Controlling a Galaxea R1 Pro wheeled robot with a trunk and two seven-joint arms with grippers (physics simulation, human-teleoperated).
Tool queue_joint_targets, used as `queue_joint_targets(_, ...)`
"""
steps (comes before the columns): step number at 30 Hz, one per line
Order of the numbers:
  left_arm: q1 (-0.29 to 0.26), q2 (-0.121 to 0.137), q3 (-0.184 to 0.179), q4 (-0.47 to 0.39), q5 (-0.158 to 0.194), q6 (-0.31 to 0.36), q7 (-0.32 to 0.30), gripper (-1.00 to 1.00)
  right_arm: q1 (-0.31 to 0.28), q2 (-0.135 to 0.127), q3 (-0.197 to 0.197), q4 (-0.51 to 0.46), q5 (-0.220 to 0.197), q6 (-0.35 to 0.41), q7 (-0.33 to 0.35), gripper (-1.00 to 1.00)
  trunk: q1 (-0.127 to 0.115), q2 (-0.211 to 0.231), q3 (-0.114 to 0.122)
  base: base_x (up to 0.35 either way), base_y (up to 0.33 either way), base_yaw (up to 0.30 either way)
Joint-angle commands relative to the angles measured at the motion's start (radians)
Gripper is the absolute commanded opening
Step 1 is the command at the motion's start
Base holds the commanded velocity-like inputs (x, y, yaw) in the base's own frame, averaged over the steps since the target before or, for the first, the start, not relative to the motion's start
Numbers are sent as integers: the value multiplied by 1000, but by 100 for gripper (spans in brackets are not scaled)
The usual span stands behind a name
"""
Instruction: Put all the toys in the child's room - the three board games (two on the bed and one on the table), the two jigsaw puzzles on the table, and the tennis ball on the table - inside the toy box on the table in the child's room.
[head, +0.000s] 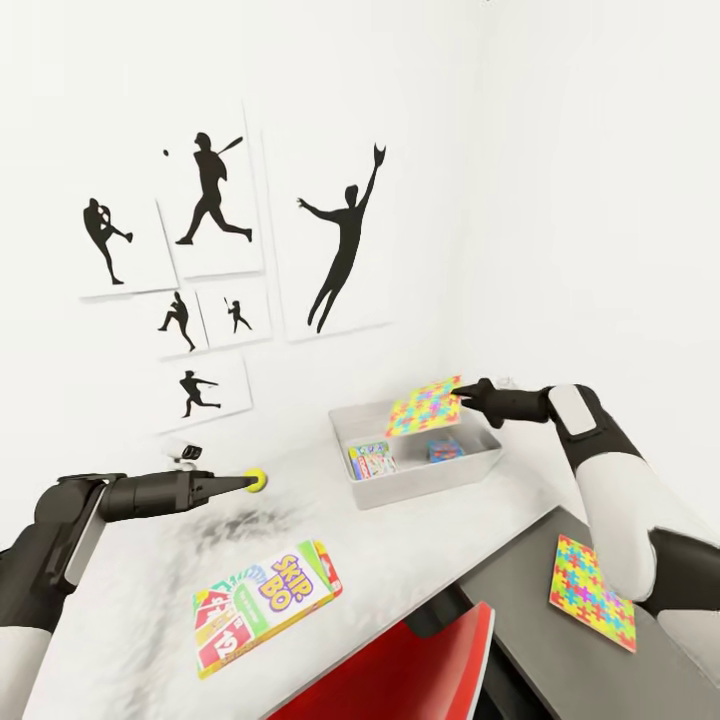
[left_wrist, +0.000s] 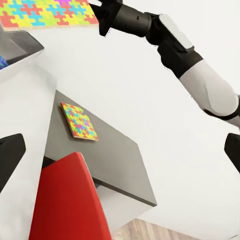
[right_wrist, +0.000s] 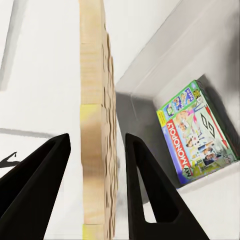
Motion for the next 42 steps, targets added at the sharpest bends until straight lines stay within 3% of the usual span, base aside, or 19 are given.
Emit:
queue_joint_targets(1,-1,1,0,0,0,11,-3,100,-17,3,-4,32,14,-9,4,-100,-4,6,2,0,0,0)
queue_joint_targets(8,-1,1,0,0,0,11,-3,100,-51,52,9,86,18,-41,-5,-100,-30,55,23,0,0,0)
queue_joint_targets(11,-1,2,1,0,0,11,-3,100,-52,62,55,88,19,-45,-5,-100,-42,76,33,0,0,0)
queue_joint_targets(19,-1,1,0,0,0,11,-3,100,-51,64,95,92,19,-77,-4,-100,-73,132,58,0,0,0)
queue_joint_targets(27,-1,0,-1,0,-1,10,-3,100,-51,63,202,92,16,-106,11,-100,-103,188,83,0,0,0)
queue_joint_targets(33,-1,1,0,0,0,11,-3,100,-44,57,218,71,15,-108,53,-100,-103,188,83,0,0,0)
queue_joint_targets(37,-1,3,1,0,1,11,-5,100,-41,54,266,29,15,-104,94,-100,-103,188,83,0,0,0)
queue_joint_targets(42,-1,3,1,0,1,11,-5,100,-40,51,278,23,13,-102,100,-100,-103,188,79,0,0,0)
